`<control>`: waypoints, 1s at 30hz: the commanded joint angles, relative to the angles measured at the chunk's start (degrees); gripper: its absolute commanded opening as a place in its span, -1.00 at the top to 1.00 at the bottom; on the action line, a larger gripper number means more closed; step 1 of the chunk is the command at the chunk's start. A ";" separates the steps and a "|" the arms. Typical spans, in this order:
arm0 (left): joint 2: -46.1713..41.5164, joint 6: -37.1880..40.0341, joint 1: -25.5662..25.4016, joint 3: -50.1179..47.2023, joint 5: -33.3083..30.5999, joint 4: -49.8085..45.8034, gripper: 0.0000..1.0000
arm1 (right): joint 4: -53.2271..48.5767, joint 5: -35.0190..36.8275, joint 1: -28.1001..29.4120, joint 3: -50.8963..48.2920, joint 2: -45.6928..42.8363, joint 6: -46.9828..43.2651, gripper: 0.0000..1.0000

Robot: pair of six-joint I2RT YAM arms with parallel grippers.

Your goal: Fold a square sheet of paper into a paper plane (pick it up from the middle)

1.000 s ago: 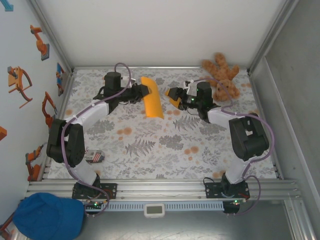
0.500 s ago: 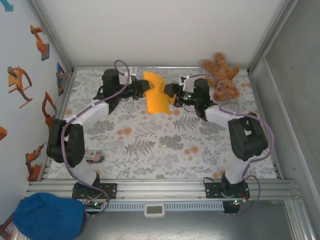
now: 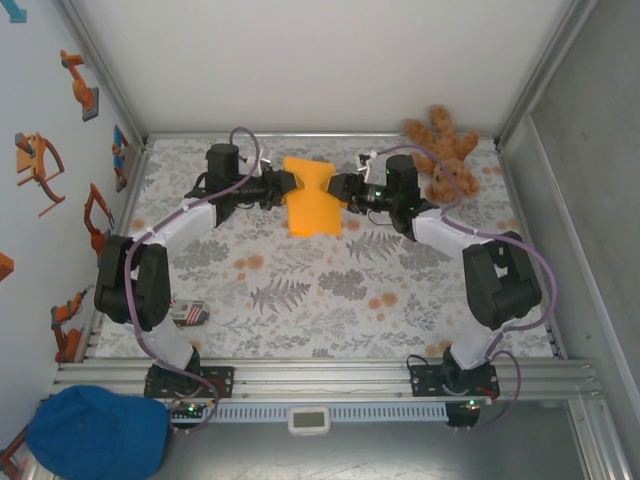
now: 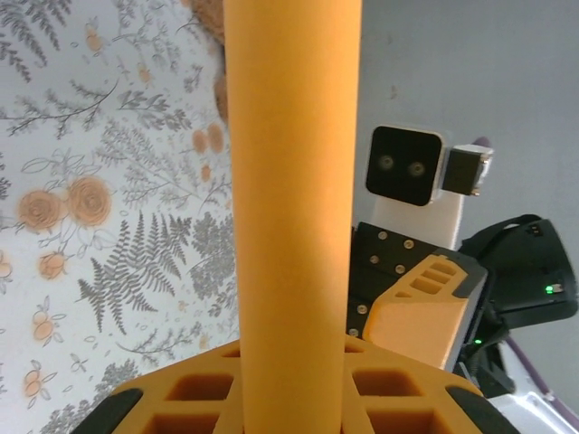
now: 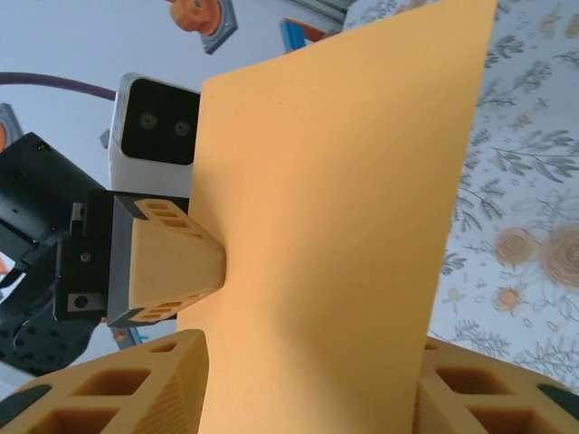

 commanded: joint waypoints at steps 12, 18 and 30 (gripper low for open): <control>2.24 9.62 1.16 2.01 -2.81 -10.37 -0.03 | -13.87 4.09 0.17 4.20 -2.51 -6.74 1.00; 2.53 14.41 1.22 0.48 -15.97 -17.52 -0.83 | -30.23 12.76 -0.19 7.31 -4.39 -13.96 1.00; -3.93 12.59 1.78 -7.06 -24.39 -12.53 -0.97 | -43.69 20.99 3.56 16.45 -2.57 -18.95 1.00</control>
